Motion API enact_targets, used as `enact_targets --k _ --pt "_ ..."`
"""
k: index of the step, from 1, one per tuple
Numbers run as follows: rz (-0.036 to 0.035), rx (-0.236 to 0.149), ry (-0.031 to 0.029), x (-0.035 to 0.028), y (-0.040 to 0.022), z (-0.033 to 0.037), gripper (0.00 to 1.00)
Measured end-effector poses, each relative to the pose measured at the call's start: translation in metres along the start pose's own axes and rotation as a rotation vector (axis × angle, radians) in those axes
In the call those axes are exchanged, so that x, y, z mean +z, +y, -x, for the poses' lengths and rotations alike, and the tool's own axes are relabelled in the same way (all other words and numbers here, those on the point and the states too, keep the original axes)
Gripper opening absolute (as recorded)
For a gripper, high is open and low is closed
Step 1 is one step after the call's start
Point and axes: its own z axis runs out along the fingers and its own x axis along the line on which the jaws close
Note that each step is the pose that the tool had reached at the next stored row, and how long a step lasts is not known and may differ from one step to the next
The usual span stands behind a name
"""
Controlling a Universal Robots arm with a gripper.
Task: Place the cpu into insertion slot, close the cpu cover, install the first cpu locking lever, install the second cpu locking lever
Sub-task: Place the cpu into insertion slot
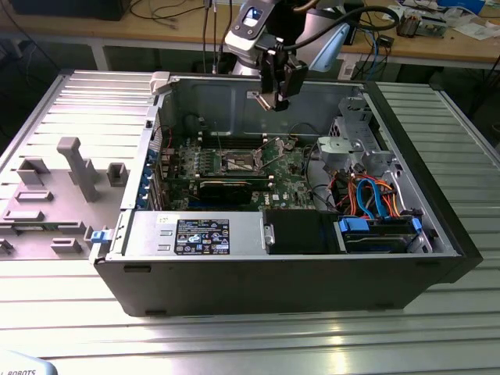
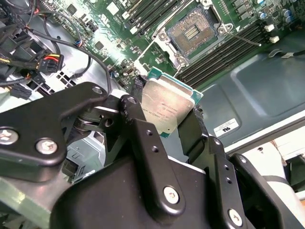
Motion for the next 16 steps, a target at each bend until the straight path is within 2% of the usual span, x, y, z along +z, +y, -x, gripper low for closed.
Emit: enact_targets --k 6,16 --pt "0.0005 0.023 -0.0020 0.0000 0.0000 0.0000 0.54" --pt "0.0006 0.027 -0.0024 0.0000 0.0000 0.0000 0.54"
